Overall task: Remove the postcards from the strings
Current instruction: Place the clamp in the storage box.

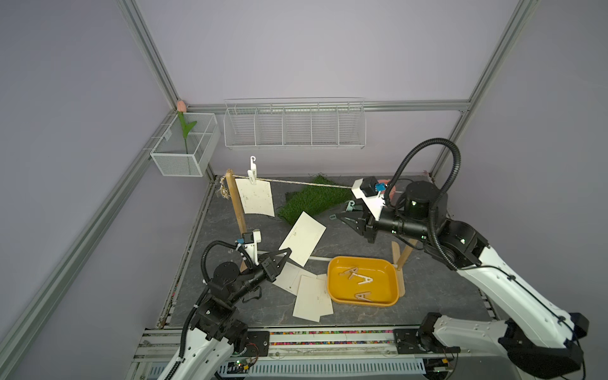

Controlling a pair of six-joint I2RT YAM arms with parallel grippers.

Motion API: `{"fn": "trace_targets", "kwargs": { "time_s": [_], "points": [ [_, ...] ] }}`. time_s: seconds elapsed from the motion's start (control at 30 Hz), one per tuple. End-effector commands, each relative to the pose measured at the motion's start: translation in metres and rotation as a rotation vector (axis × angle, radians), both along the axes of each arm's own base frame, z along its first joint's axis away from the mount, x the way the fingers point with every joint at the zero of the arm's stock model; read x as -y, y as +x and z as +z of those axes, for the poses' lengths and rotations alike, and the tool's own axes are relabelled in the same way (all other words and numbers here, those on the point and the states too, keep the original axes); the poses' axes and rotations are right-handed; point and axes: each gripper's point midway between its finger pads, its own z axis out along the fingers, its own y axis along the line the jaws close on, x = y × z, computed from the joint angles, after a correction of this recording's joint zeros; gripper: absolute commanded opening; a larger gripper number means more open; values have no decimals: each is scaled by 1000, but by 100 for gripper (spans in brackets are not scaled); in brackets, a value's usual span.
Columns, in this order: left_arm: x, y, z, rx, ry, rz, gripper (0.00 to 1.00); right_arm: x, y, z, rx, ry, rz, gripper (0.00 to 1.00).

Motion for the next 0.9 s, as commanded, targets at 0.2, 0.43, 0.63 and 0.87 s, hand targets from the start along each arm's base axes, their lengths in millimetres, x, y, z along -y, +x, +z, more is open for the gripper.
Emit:
{"fn": "trace_targets", "kwargs": {
  "time_s": [0.2, 0.43, 0.63, 0.87],
  "points": [
    [-10, -40, -52, -358, 132, -54, 0, 4, -35, -130, -340, -136, 15, 28],
    [-19, -58, -72, -477, 233, -71, 0, 28, -29, -204, -440, -245, -142, 28],
    [-19, -62, -86, -540, 316, -100, 0, 43, -19, -260, -513, -363, -273, 29],
    [-16, -65, -90, -579, 391, -163, 0, 56, -19, -309, -601, -483, -360, 38]
  ]
}}
